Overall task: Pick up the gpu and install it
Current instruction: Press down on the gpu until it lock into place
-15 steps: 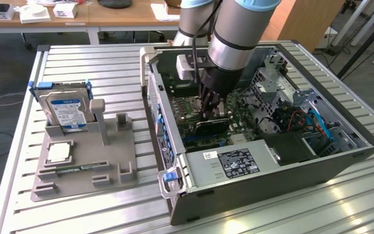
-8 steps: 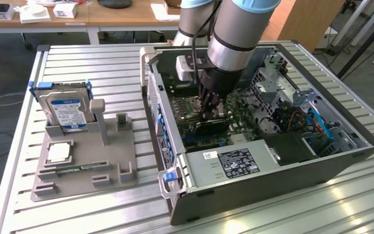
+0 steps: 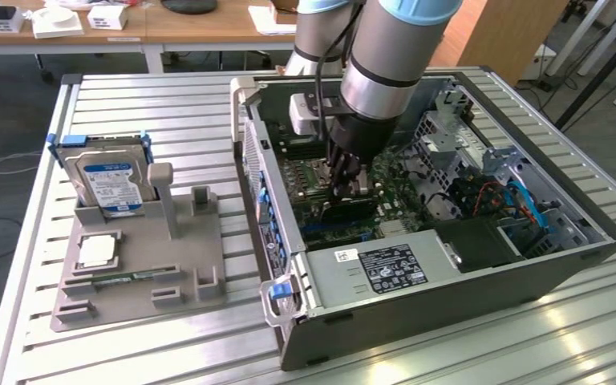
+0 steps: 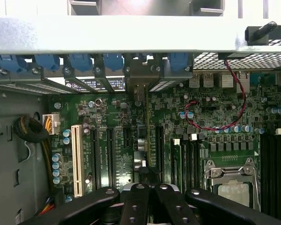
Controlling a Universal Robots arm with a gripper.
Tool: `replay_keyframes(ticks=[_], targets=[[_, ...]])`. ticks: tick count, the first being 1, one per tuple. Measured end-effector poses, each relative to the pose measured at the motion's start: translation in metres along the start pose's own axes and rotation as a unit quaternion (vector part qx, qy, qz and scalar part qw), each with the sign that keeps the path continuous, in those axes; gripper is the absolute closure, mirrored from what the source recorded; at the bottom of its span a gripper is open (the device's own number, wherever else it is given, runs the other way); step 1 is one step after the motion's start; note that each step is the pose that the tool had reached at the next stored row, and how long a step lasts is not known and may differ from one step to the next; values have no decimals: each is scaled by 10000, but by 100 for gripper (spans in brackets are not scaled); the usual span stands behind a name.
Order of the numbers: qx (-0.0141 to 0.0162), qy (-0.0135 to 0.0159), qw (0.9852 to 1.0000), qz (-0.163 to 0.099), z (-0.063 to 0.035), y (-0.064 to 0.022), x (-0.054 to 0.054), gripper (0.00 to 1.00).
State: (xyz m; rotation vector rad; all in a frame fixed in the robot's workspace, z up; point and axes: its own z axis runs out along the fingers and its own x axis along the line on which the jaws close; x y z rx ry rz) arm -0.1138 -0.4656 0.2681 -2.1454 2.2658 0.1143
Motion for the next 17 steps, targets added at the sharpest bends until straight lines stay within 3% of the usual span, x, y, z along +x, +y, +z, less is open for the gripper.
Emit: replay_keyframes(ticks=[17], targets=[[2,-3,10000,0,47,-2,2,89]])
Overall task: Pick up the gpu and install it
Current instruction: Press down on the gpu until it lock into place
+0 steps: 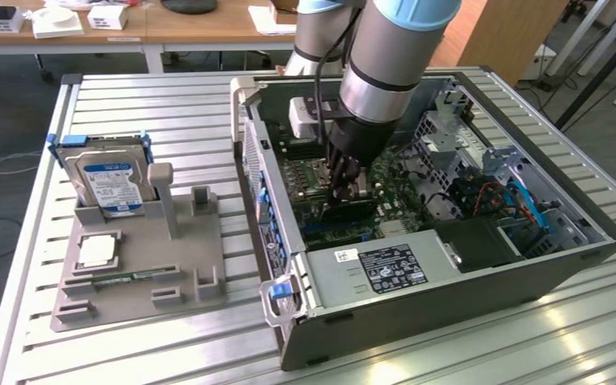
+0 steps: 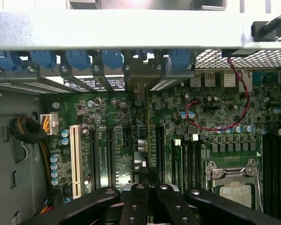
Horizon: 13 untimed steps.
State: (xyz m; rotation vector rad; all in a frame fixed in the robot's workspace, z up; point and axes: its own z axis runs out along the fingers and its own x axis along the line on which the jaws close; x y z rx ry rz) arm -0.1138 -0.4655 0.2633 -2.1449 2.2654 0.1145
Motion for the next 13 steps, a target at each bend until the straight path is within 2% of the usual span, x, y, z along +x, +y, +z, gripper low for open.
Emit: replay_keyframes(ticks=[3,7,13], targets=[[-1,2,10000,0,-6,1,0,89],[-1,2,10000,0,-89,4,-5,89],[-2,2,10000,0,-126,-17,-11,89]])
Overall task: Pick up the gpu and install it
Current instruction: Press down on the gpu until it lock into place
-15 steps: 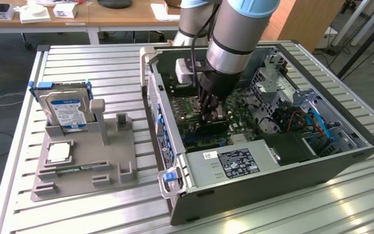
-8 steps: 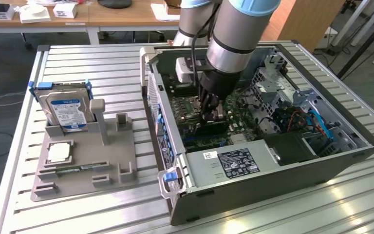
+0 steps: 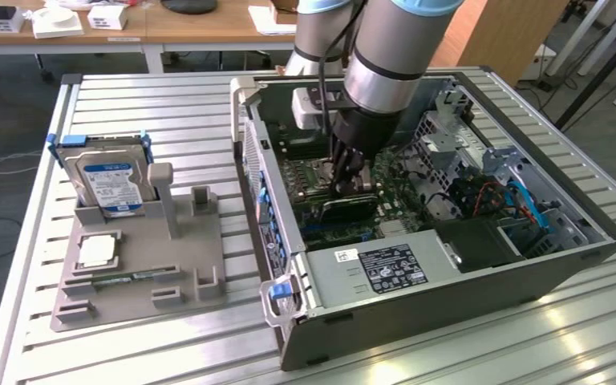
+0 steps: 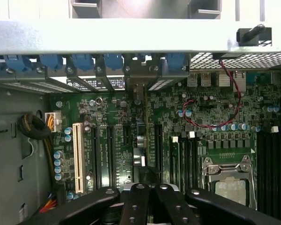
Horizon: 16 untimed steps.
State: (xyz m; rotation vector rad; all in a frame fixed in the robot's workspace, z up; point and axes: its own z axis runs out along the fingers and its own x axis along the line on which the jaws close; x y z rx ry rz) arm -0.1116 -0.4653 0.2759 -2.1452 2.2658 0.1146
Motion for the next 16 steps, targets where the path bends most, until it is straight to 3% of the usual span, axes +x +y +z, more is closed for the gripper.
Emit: replay_keyframes(ticks=[7,12,16], targets=[[0,-5,10000,-1,-88,-51,-12,89],[-2,-18,10000,-1,-113,-134,-18,89],[-2,-30,10000,0,-112,-139,-19,89]])
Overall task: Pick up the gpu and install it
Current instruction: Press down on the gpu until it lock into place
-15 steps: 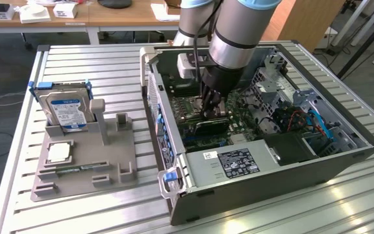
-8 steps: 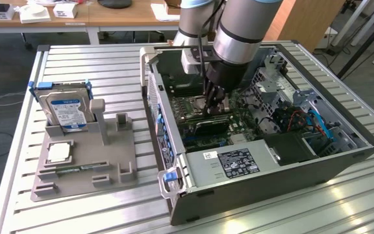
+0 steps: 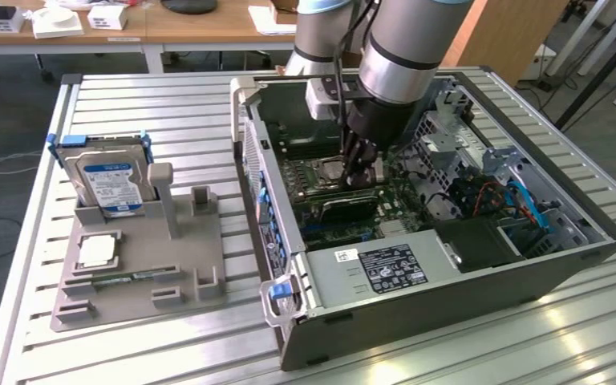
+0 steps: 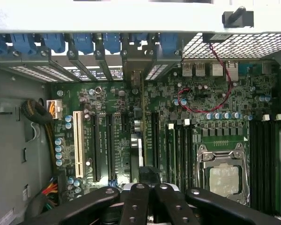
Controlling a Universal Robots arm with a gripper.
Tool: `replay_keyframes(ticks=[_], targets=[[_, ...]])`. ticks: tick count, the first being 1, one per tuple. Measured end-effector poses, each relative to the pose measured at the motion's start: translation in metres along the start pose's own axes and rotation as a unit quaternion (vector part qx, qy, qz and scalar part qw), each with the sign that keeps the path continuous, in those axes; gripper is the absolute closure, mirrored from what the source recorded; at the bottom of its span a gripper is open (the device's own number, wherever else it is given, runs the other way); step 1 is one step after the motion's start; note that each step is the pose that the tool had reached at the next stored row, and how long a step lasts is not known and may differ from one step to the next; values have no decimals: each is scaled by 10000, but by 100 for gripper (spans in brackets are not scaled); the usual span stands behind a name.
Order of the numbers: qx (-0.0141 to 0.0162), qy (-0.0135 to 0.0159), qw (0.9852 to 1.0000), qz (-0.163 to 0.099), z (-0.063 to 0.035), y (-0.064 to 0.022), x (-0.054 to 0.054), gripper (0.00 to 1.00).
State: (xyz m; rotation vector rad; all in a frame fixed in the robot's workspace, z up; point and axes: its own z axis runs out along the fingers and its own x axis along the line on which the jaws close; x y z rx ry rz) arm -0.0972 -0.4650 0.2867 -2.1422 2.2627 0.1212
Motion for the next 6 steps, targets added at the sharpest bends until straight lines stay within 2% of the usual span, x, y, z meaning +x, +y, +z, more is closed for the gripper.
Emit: replay_keyframes(ticks=[6], targets=[[-6,-4,10000,-1,-1,-1,1,89]])
